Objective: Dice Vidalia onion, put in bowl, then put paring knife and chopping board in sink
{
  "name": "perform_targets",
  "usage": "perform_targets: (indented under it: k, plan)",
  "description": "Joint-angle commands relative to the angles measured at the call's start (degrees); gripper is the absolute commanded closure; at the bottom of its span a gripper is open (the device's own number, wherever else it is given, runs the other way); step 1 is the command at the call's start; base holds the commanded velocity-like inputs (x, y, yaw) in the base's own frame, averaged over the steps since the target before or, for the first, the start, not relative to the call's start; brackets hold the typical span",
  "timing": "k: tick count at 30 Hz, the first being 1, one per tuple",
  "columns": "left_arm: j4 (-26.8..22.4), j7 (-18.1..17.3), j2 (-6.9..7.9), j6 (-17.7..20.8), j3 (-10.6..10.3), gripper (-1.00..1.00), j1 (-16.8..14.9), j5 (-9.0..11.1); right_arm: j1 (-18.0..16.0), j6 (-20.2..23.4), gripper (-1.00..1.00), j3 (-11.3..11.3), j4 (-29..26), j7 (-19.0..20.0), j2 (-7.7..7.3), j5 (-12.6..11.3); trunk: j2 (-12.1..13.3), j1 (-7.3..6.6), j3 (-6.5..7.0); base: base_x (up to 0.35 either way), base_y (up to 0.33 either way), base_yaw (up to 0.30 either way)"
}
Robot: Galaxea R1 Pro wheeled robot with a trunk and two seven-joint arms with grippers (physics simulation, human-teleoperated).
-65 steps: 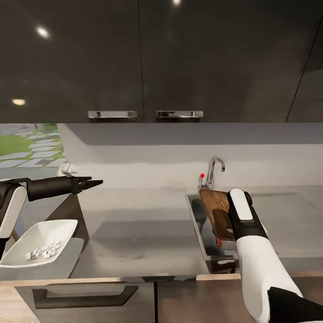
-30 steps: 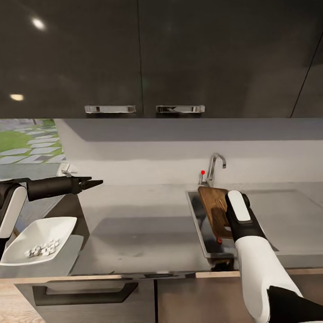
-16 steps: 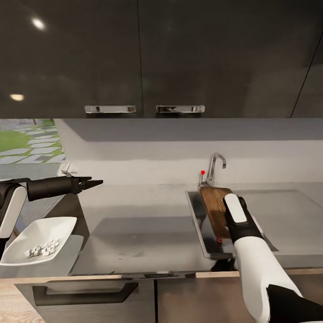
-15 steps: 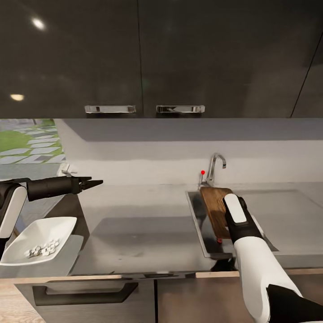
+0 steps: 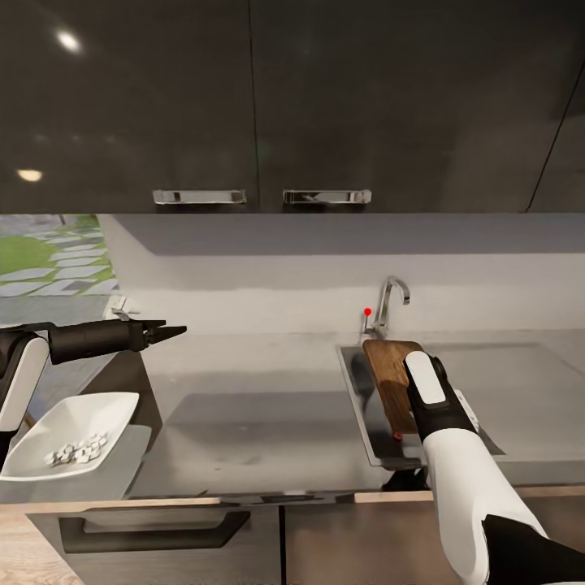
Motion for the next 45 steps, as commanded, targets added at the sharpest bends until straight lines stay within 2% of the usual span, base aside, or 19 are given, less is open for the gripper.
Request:
perform_targets:
  k: [1,26,36,45]
  plan:
    - [0.0,-0.3,0.01,0.2,0.0,-1.00,-0.1,-0.1,0.0,0.4,1.00,-0.2,-0.1,-0.2,0.05,-0.1,-0.1,0.01,-0.16,0.000,0.000,0.024]
    - [0.0,-0.3,0.01,0.2,0.0,-1.00,-0.1,-0.1,0.0,0.5,1.00,-0.1,-0.1,-0.2,0.06,-0.1,-0.1,0.01,-1.39,0.002,0.000,0.002]
    - [0.0,-0.3,0.01,0.2,0.0,-1.00,-0.1,-0.1,0.0,0.5,1.00,-0.1,-0.1,-0.2,0.07,-0.1,-0.1,0.01,-1.43,0.147,0.027,0.001]
    - [0.0,-0.3,0.01,0.2,0.0,-1.00,-0.1,-0.1,0.0,0.5,1.00,-0.1,-0.1,-0.2,0.06,-0.1,-0.1,0.01,-2.11,0.004,0.001,0.063]
